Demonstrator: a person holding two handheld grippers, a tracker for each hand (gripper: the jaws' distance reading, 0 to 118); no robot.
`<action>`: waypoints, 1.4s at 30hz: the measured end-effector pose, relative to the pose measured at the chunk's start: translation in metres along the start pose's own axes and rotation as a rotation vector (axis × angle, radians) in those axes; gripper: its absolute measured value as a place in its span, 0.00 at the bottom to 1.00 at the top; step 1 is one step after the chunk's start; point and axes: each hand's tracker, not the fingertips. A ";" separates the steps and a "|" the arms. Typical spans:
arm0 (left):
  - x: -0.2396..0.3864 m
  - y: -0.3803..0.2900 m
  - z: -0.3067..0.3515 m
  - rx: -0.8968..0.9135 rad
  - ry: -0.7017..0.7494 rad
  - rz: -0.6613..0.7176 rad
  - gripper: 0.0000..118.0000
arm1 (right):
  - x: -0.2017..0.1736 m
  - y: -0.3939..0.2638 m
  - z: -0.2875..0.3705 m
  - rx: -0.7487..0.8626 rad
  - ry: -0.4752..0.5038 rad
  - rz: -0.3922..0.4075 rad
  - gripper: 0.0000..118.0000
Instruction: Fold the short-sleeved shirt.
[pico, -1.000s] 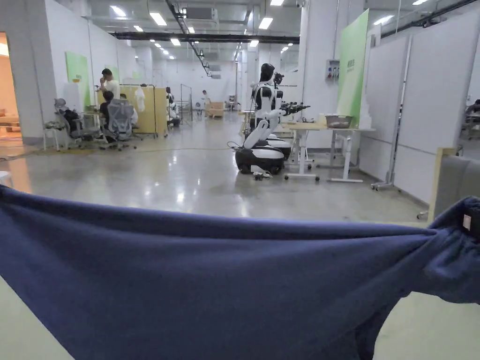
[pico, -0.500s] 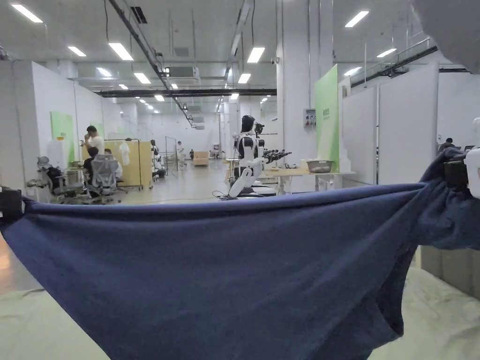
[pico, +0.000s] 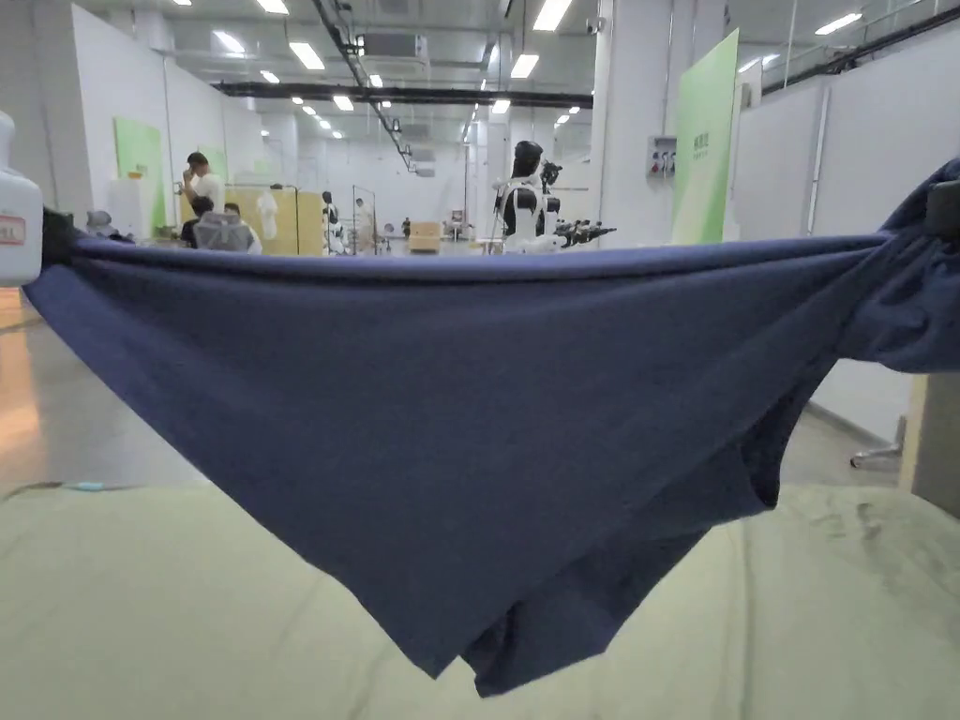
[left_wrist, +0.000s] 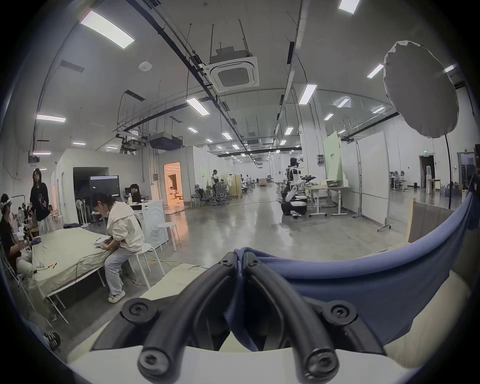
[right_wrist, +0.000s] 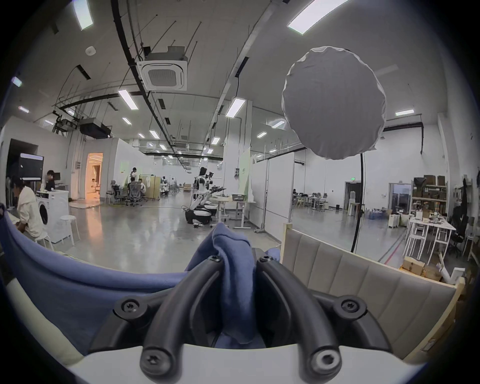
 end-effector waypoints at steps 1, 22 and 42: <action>0.004 -0.010 -0.012 0.002 0.000 0.009 0.02 | -0.005 -0.010 -0.013 0.009 -0.008 0.017 0.15; 0.072 -0.256 -0.056 -0.242 0.008 0.049 0.02 | -0.021 -0.275 -0.035 -0.152 -0.057 0.035 0.15; -0.023 -0.301 0.214 -0.336 -0.180 0.047 0.02 | 0.072 -0.291 0.274 -0.258 0.164 0.068 0.15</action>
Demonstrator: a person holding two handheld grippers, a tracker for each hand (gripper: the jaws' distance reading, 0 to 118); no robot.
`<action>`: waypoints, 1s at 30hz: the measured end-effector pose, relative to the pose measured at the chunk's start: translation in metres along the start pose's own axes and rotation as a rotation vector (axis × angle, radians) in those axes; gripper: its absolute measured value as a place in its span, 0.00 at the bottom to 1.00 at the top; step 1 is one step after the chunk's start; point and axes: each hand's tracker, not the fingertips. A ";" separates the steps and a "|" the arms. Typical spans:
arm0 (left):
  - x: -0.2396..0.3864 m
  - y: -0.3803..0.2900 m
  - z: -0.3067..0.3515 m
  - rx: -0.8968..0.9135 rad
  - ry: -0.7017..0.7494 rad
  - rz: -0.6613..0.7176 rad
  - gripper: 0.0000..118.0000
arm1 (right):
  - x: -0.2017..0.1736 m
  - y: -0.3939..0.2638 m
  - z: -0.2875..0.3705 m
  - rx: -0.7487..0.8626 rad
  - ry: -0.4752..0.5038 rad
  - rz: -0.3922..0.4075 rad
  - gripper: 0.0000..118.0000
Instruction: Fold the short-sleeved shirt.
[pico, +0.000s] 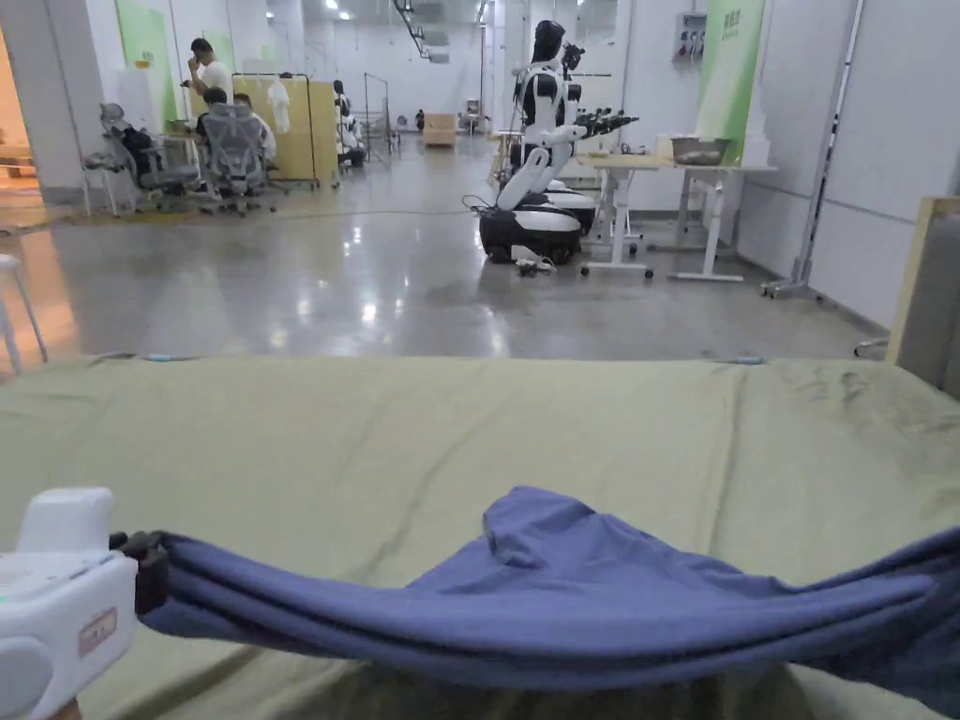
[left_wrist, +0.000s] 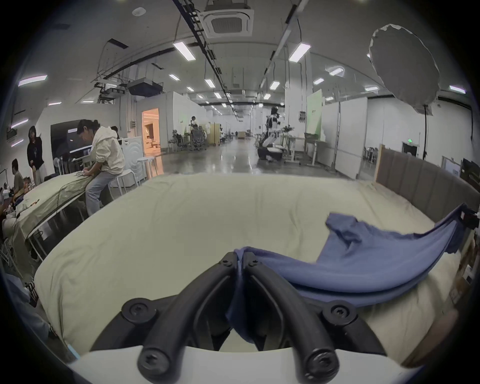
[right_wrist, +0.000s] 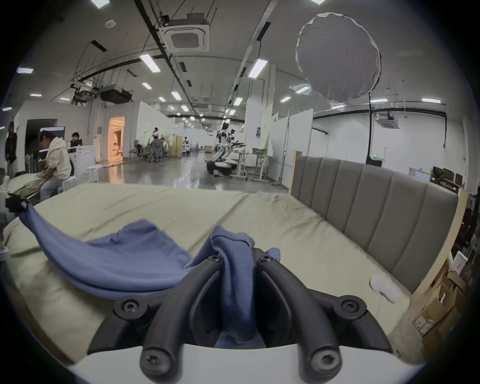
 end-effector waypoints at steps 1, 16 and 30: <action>-0.003 -0.012 0.006 -0.019 -0.007 0.000 0.02 | -0.001 -0.010 0.008 -0.021 0.005 0.005 0.15; -0.027 -0.109 0.028 -0.237 -0.017 0.035 1.00 | 0.015 -0.122 0.028 -0.262 -0.054 0.037 0.97; -0.008 -0.121 0.178 -0.093 -0.120 0.241 0.00 | -0.101 -0.037 0.127 -0.003 0.342 -0.039 0.02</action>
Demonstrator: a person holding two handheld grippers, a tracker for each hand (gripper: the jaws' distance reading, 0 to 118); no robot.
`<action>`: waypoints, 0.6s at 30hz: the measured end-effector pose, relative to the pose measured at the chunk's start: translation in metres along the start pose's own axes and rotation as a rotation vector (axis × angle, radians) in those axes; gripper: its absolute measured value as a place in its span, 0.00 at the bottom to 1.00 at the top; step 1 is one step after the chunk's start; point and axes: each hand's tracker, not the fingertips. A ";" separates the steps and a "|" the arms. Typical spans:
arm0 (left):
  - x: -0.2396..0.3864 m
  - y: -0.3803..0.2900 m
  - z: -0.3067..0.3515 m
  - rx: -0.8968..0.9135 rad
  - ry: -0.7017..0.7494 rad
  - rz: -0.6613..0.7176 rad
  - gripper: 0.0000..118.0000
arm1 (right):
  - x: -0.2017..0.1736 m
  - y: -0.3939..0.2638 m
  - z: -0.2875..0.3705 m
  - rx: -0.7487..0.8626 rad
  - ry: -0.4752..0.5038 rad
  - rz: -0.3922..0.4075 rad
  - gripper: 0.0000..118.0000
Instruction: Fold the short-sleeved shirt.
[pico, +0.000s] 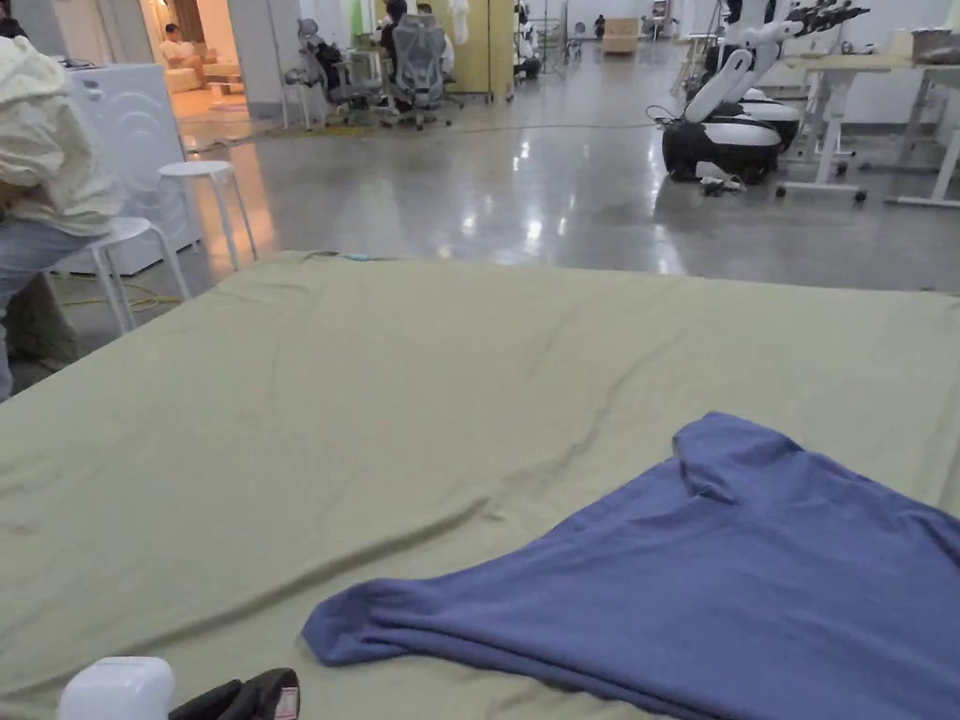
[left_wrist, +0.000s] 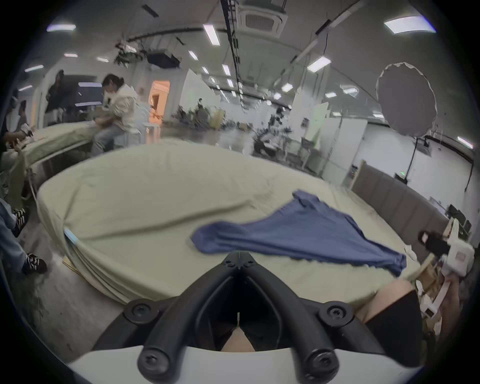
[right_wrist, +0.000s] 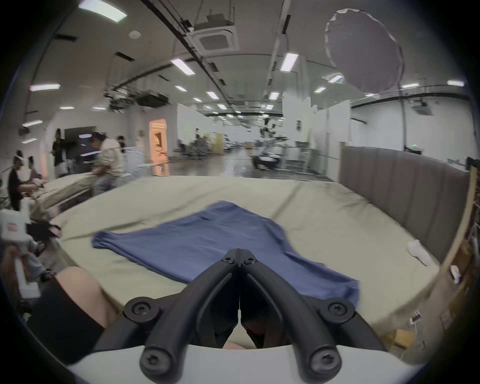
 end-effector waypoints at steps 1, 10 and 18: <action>-0.002 -0.002 -0.012 -0.025 0.012 -0.019 0.00 | -0.008 0.003 -0.003 0.004 0.008 0.020 0.02; -0.039 0.031 -0.131 -0.039 0.083 -0.072 1.00 | -0.036 0.032 -0.022 -0.002 0.112 0.056 0.02; -0.043 0.014 -0.203 -0.208 0.176 0.011 0.16 | -0.052 0.039 -0.045 -0.029 0.150 0.061 0.02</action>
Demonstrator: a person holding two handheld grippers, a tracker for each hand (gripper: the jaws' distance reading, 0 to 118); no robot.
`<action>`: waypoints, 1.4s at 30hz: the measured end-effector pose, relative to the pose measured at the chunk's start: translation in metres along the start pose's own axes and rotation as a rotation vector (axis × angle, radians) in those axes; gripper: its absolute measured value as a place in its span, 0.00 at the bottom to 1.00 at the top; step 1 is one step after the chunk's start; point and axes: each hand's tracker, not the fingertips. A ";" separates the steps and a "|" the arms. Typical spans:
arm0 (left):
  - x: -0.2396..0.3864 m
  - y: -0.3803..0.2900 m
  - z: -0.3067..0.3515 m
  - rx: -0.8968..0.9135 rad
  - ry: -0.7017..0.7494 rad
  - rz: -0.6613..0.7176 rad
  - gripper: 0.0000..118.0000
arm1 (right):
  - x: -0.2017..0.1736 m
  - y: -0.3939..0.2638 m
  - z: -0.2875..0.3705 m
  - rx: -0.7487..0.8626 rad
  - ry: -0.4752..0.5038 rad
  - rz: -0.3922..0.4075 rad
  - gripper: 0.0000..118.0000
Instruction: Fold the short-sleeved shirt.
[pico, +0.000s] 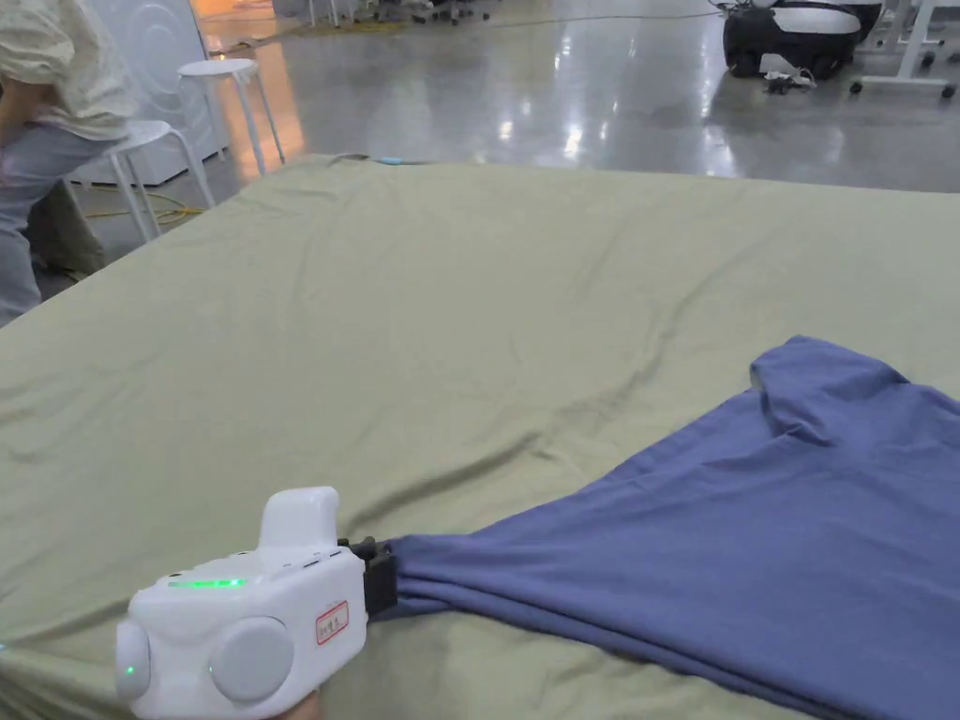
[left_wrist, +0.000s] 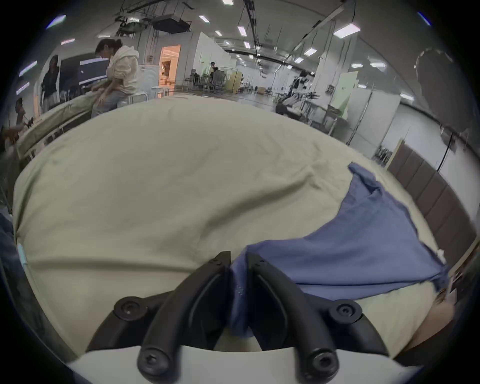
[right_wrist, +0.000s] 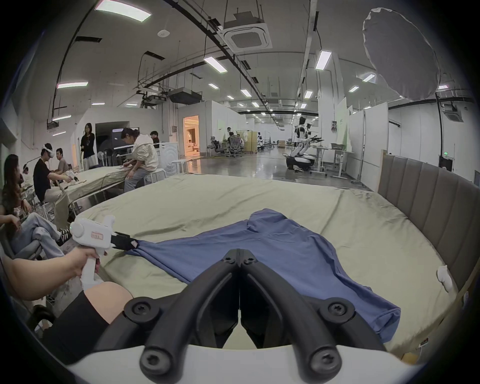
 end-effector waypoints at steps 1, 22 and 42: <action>0.007 -0.007 0.005 0.051 0.001 -0.053 0.11 | 0.000 0.001 -0.004 -0.004 0.003 0.004 0.02; 0.039 0.016 0.106 0.257 -0.153 -0.126 0.02 | 0.163 0.043 -0.346 -0.433 -0.098 0.071 0.89; 0.034 0.048 0.132 0.317 -0.215 -0.105 0.02 | 0.181 0.065 -0.313 -0.372 -0.146 -0.054 0.05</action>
